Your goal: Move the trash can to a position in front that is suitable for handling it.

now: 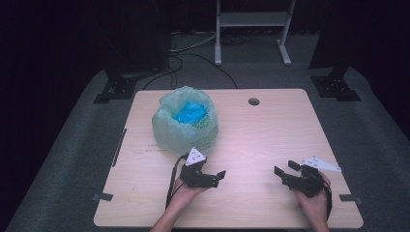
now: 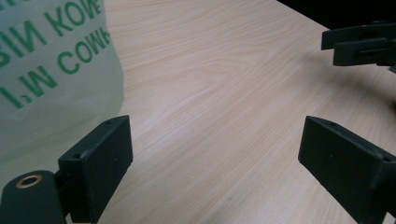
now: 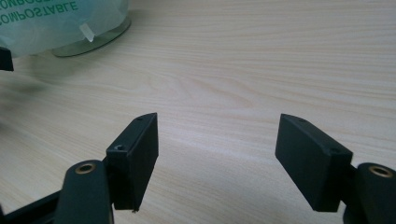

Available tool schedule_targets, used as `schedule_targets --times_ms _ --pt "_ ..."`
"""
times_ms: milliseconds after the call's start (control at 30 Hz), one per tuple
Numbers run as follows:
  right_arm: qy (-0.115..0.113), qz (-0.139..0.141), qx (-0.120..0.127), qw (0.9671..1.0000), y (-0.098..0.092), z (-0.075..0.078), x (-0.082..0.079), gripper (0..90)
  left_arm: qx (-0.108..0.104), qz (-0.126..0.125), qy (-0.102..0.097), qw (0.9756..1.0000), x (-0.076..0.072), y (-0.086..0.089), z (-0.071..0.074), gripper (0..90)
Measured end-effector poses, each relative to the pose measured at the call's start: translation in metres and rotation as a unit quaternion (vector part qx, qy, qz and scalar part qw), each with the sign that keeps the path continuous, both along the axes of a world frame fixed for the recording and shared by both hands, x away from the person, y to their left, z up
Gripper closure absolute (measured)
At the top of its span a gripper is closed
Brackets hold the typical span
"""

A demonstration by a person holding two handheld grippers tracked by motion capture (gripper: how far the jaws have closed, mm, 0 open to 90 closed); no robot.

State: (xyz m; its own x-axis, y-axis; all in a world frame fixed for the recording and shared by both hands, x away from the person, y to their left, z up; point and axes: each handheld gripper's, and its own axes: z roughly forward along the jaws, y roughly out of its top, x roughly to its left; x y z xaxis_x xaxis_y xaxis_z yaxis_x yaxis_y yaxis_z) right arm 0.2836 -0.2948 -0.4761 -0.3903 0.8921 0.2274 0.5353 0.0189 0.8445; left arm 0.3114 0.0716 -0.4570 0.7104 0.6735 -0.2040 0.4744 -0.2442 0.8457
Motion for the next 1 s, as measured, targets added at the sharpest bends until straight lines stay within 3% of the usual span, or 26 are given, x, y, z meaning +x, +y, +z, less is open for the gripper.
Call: schedule_targets --times_ms 367,600,1000 --pt "0.001 -0.004 0.000 1.0000 -0.001 0.000 -0.002 29.4 -0.011 -0.001 -0.009 0.9999 -0.004 0.000 0.014 8.9" --pt "-0.005 -0.011 -0.008 0.9999 0.002 0.003 -0.002 29.4 -0.025 -0.013 -0.034 0.9990 -0.009 0.005 0.034 8.9" --pt "-0.002 -0.004 -0.015 0.9999 0.009 0.000 0.000 29.2 -0.037 0.006 -0.055 0.9978 -0.010 0.021 0.060 8.9"
